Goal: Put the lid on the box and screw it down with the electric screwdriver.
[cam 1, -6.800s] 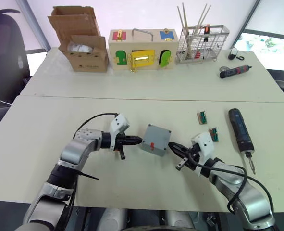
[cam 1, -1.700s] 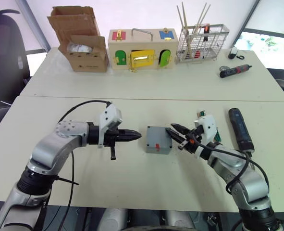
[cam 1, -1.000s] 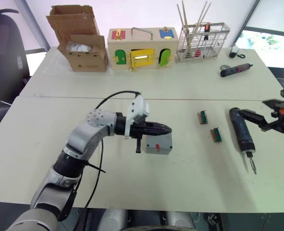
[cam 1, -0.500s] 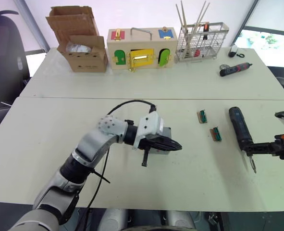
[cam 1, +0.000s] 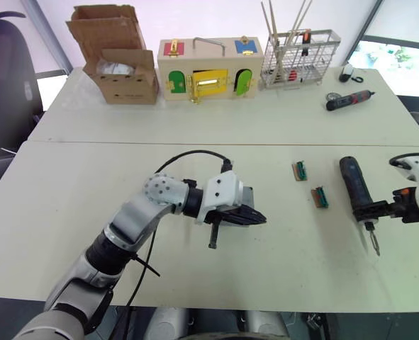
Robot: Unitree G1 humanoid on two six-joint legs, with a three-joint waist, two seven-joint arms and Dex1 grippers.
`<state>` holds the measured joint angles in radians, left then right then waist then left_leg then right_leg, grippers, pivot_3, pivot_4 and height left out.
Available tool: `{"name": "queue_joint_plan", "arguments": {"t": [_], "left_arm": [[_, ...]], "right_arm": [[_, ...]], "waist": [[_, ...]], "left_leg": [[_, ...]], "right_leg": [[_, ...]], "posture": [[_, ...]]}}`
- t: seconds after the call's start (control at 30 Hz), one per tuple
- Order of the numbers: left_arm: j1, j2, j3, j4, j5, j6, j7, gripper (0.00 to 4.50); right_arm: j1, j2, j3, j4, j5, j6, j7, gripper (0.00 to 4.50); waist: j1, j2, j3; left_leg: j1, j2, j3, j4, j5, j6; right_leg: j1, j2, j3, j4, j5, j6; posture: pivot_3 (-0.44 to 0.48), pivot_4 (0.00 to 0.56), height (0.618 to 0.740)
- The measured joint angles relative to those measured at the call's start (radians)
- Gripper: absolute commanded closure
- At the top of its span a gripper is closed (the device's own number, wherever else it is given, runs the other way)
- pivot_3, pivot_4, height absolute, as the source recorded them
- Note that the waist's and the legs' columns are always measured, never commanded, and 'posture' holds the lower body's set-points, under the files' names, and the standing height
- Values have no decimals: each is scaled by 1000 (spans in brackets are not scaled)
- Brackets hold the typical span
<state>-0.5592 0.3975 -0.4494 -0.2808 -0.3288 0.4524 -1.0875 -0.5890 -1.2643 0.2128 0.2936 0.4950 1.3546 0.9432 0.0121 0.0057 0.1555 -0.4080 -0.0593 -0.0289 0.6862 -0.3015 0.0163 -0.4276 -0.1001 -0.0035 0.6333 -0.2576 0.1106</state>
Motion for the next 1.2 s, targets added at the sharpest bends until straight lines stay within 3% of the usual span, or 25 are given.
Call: {"name": "queue_joint_plan", "arguments": {"t": [0.17,0.27,0.43,0.5,1.0,1.1,1.2], "left_arm": [[9,-7,-7,-3,13,0,12,4500],[11,-11,-8,-5,16,0,23,4500],[29,-8,-8,-14,29,0,47,4500],[40,-9,-8,-16,33,0,50,4500],[42,0,-2,-20,31,4,58,4500],[35,15,31,1,6,22,43,4500],[6,31,74,41,-12,23,25,4500]], "right_arm": [[-106,51,92,103,-80,-13,45,22],[-145,65,138,152,-131,-33,81,700],[-142,31,236,152,-219,-105,200,2374],[-136,22,257,150,-246,-131,246,2666],[-138,21,250,230,-367,-237,400,2666],[-215,0,182,238,-320,-150,435,2666],[-272,-54,19,207,-255,-12,405,2666]], "waist": [[1,0,0],[0,-2,0],[5,-2,-1],[6,-2,-1],[27,-1,0],[24,11,3],[28,15,3]], "left_leg": [[0,0,0,0,0,0],[0,0,0,1,0,0],[0,0,-1,2,0,0],[0,0,-1,2,0,0],[-2,-1,-1,11,-2,2],[-4,-2,2,12,-2,2],[-10,-1,1,11,-1,2]], "right_leg": [[0,0,0,0,0,0],[1,0,0,0,0,0],[1,0,0,0,0,0],[1,1,-1,0,0,0],[3,0,-1,0,1,-1],[-1,-1,1,2,2,0],[-7,0,0,5,2,1]], "posture": [[0,150,694],[0,150,694],[0,150,694],[0,150,694],[0,150,694],[0,150,694],[0,150,694]]}}
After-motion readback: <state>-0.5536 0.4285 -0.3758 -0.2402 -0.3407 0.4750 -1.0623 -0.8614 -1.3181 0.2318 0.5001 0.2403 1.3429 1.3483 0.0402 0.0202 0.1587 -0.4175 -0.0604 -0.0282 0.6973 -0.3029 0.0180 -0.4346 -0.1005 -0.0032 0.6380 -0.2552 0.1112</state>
